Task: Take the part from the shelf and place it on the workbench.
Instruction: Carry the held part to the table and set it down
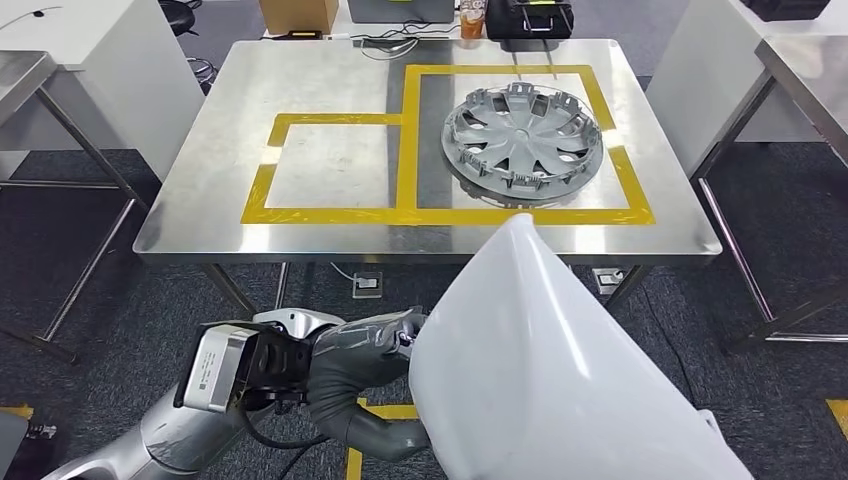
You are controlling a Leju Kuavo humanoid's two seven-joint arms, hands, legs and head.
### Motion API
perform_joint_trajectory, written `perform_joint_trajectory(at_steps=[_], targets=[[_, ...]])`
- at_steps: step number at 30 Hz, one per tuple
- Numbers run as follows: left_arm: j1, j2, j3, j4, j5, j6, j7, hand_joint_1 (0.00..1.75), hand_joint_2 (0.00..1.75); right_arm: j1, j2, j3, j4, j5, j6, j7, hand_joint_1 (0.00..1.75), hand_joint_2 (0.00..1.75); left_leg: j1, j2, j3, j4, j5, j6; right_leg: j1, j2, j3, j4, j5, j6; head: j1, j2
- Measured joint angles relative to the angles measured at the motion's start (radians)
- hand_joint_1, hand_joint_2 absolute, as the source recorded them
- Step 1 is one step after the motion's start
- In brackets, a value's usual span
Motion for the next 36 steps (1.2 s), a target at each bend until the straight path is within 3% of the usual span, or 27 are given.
perform_joint_trajectory(at_steps=[2, 3, 4, 5, 7, 9, 11, 13, 14, 15, 16, 17, 18, 20, 21, 24, 25, 26, 28, 30, 31, 33, 34, 35, 36], targets=[[0.002, 0.000, 0.001, 0.001, 0.000, 0.002, 0.000, 1.75, 1.75, -0.001, -0.001, -0.003, 0.000, -0.003, -0.013, 0.001, 0.00, 0.00, 0.006, -0.017, -0.001, 0.015, -0.011, -0.015, -0.014, 0.000, 0.031, -0.109, 0.067, 0.033, 0.000, 0.000], [0.003, 0.001, 0.002, 0.002, 0.000, 0.002, 0.000, 1.75, 1.75, -0.001, 0.001, -0.004, 0.000, -0.004, -0.018, 0.001, 0.00, 0.00, 0.008, -0.022, -0.004, 0.027, -0.020, -0.025, -0.017, 0.002, 0.051, -0.164, 0.094, 0.043, 0.003, 0.000], [0.003, 0.001, 0.003, 0.002, 0.000, 0.003, 0.001, 1.75, 1.75, -0.002, 0.001, -0.004, 0.000, -0.005, -0.022, 0.001, 0.00, 0.00, 0.008, -0.025, -0.009, 0.039, -0.029, -0.033, -0.018, 0.005, 0.067, -0.203, 0.111, 0.040, 0.004, 0.000], [0.003, 0.001, 0.004, 0.002, 0.002, 0.004, 0.002, 1.75, 1.75, -0.004, 0.001, -0.005, -0.001, -0.005, -0.025, 0.001, 0.00, 0.00, 0.008, -0.026, -0.013, 0.049, -0.035, -0.039, -0.017, 0.007, 0.074, -0.219, 0.116, 0.031, 0.005, 0.000], [0.003, 0.001, 0.005, 0.003, 0.005, 0.005, 0.003, 1.75, 1.75, -0.006, 0.002, -0.005, -0.001, -0.005, -0.026, -0.002, 0.00, 0.00, 0.009, -0.028, -0.016, 0.055, -0.042, -0.044, -0.014, 0.008, 0.075, -0.217, 0.113, 0.003, 0.005, 0.000], [0.002, 0.002, 0.007, 0.003, 0.009, 0.006, 0.004, 1.75, 1.75, -0.006, 0.001, -0.005, -0.002, -0.004, -0.026, -0.005, 0.00, 0.00, 0.013, -0.015, -0.022, 0.071, -0.054, -0.051, -0.014, 0.007, 0.080, -0.218, 0.111, -0.010, 0.003, 0.000], [0.001, 0.002, 0.009, 0.002, 0.012, 0.006, 0.004, 1.75, 1.75, -0.004, -0.001, -0.005, -0.002, -0.004, -0.027, -0.007, 0.00, 0.00, 0.016, 0.013, -0.062, 0.154, -0.094, -0.062, -0.013, 0.006, 0.087, -0.218, 0.107, -0.019, -0.001, 0.000], [0.001, 0.003, 0.009, 0.002, 0.012, 0.006, 0.005, 1.75, 1.75, -0.001, -0.002, -0.005, -0.002, -0.004, -0.028, -0.008, 0.00, 0.00, 0.021, 0.032, -0.134, 0.286, -0.140, -0.068, -0.009, 0.004, 0.091, -0.218, 0.102, -0.024, -0.003, 0.000], [0.002, 0.004, 0.009, 0.002, 0.012, 0.006, 0.005, 1.75, 1.75, 0.000, -0.003, -0.005, -0.002, -0.003, -0.029, -0.008, 0.00, 0.00, 0.022, 0.036, -0.165, 0.331, -0.145, -0.066, -0.005, 0.003, 0.094, -0.218, 0.100, -0.027, -0.003, 0.000], [0.002, 0.005, 0.009, 0.002, 0.012, 0.006, 0.005, 1.75, 1.75, 0.001, -0.003, -0.005, -0.002, -0.003, -0.030, -0.008, 0.00, 0.00, 0.021, 0.037, -0.178, 0.341, -0.133, -0.061, -0.001, 0.002, 0.097, -0.218, 0.097, -0.029, -0.003, 0.000], [0.002, 0.005, 0.009, 0.002, 0.012, 0.006, 0.005, 1.75, 1.75, 0.001, -0.003, -0.005, -0.002, -0.003, -0.031, -0.008, 0.00, 0.00, 0.017, 0.037, -0.172, 0.312, -0.103, -0.050, 0.005, 0.002, 0.101, -0.219, 0.093, -0.031, -0.003, 0.000], [0.001, 0.005, 0.010, 0.002, 0.012, 0.006, 0.006, 1.75, 1.75, 0.001, -0.002, -0.005, -0.002, -0.003, -0.032, -0.008, 0.00, 0.00, 0.009, 0.038, -0.146, 0.248, -0.065, -0.032, 0.011, 0.002, 0.107, -0.220, 0.089, -0.033, -0.003, 0.000], [0.000, 0.005, 0.010, 0.002, 0.012, 0.006, 0.006, 1.75, 1.75, 0.001, 0.002, -0.005, -0.001, -0.003, -0.034, -0.008, 0.00, 0.00, -0.003, 0.041, -0.113, 0.176, -0.035, -0.007, 0.014, 0.001, 0.114, -0.223, 0.086, -0.035, -0.002, 0.000], [-0.004, 0.003, 0.012, 0.000, 0.011, 0.006, 0.006, 1.75, 1.75, 0.001, 0.009, -0.005, -0.002, -0.003, -0.039, -0.009, 0.00, 0.00, -0.025, 0.054, -0.061, 0.072, -0.012, 0.033, 0.017, -0.002, 0.126, -0.234, 0.080, -0.034, 0.004, 0.000], [-0.006, 0.001, 0.012, 0.000, 0.011, 0.006, 0.006, 1.75, 1.75, 0.001, 0.011, -0.005, -0.003, -0.003, -0.041, -0.009, 0.00, 0.00, -0.033, 0.058, -0.047, 0.047, -0.015, 0.043, 0.014, -0.007, 0.132, -0.237, 0.083, -0.029, 0.006, 0.000], [-0.009, -0.002, 0.012, -0.003, 0.010, 0.006, 0.008, 1.75, 1.75, 0.001, 0.014, -0.005, -0.006, -0.002, -0.046, -0.012, 0.00, 0.00, -0.032, 0.051, 0.005, -0.007, -0.011, 0.048, 0.009, -0.015, 0.149, -0.230, 0.093, -0.012, 0.004, 0.000], [-0.011, -0.004, 0.011, -0.004, 0.010, 0.006, 0.009, 1.75, 1.75, 0.001, 0.016, -0.005, -0.006, -0.001, -0.048, -0.015, 0.00, 0.00, -0.029, 0.048, 0.023, -0.020, -0.009, 0.049, 0.007, -0.012, 0.142, -0.210, 0.084, -0.011, 0.003, 0.000], [-0.012, -0.006, 0.010, -0.005, 0.010, 0.006, 0.010, 1.75, 1.75, 0.001, 0.013, -0.004, -0.006, -0.001, -0.051, -0.016, 0.00, 0.00, -0.025, 0.047, 0.036, -0.029, -0.008, 0.047, 0.006, -0.007, 0.122, -0.172, 0.067, -0.012, 0.003, 0.000], [-0.011, -0.010, 0.007, -0.005, 0.009, 0.006, 0.011, 1.75, 1.75, 0.002, 0.007, -0.004, -0.007, 0.000, -0.058, -0.019, 0.00, 0.00, -0.021, 0.041, 0.041, -0.031, -0.013, 0.039, 0.002, 0.000, 0.048, -0.058, 0.027, -0.013, 0.002, 0.000], [-0.003, -0.010, 0.005, -0.005, 0.007, 0.006, 0.014, 1.75, 1.75, 0.006, 0.001, -0.004, -0.007, 0.001, -0.061, -0.020, 0.00, 0.00, -0.013, 0.033, 0.044, -0.029, -0.023, 0.025, -0.008, 0.001, -0.011, 0.005, 0.014, 0.001, 0.002, 0.000], [0.000, -0.010, 0.004, -0.005, 0.006, 0.006, 0.014, 1.75, 1.75, 0.008, 0.000, -0.004, -0.007, 0.002, -0.062, -0.022, 0.00, 0.00, -0.006, 0.029, 0.048, -0.025, -0.029, 0.015, -0.015, 0.001, -0.013, -0.016, 0.033, 0.015, 0.002, 0.000], [0.003, -0.010, 0.004, -0.005, 0.005, 0.006, 0.015, 1.75, 1.75, 0.011, 0.001, -0.004, -0.007, 0.004, -0.064, -0.024, 0.00, 0.00, 0.008, 0.023, 0.053, -0.004, -0.051, -0.010, -0.034, 0.001, 0.023, -0.133, 0.102, 0.052, 0.003, 0.000], [0.003, -0.010, 0.004, -0.005, 0.005, 0.006, 0.015, 1.75, 1.75, 0.012, 0.003, -0.004, -0.007, 0.004, -0.065, -0.026, 0.00, 0.00, 0.012, 0.022, 0.052, 0.014, -0.065, -0.024, -0.038, 0.001, 0.040, -0.186, 0.118, 0.057, 0.006, 0.000], [0.004, -0.009, 0.004, -0.005, 0.004, 0.006, 0.015, 1.75, 1.75, 0.012, 0.003, -0.004, -0.006, 0.004, -0.066, -0.027, 0.00, 0.00, 0.014, 0.021, 0.047, 0.030, -0.080, -0.035, -0.039, 0.001, 0.051, -0.213, 0.125, 0.051, 0.009, 0.000], [0.005, -0.009, 0.004, -0.006, 0.004, 0.007, 0.016, 1.75, 1.75, 0.011, 0.004, -0.004, -0.006, 0.003, -0.066, -0.028, 0.00, 0.00, 0.014, 0.021, 0.044, 0.043, -0.091, -0.044, -0.037, 0.001, 0.052, -0.216, 0.119, 0.036, 0.010, 0.000]])
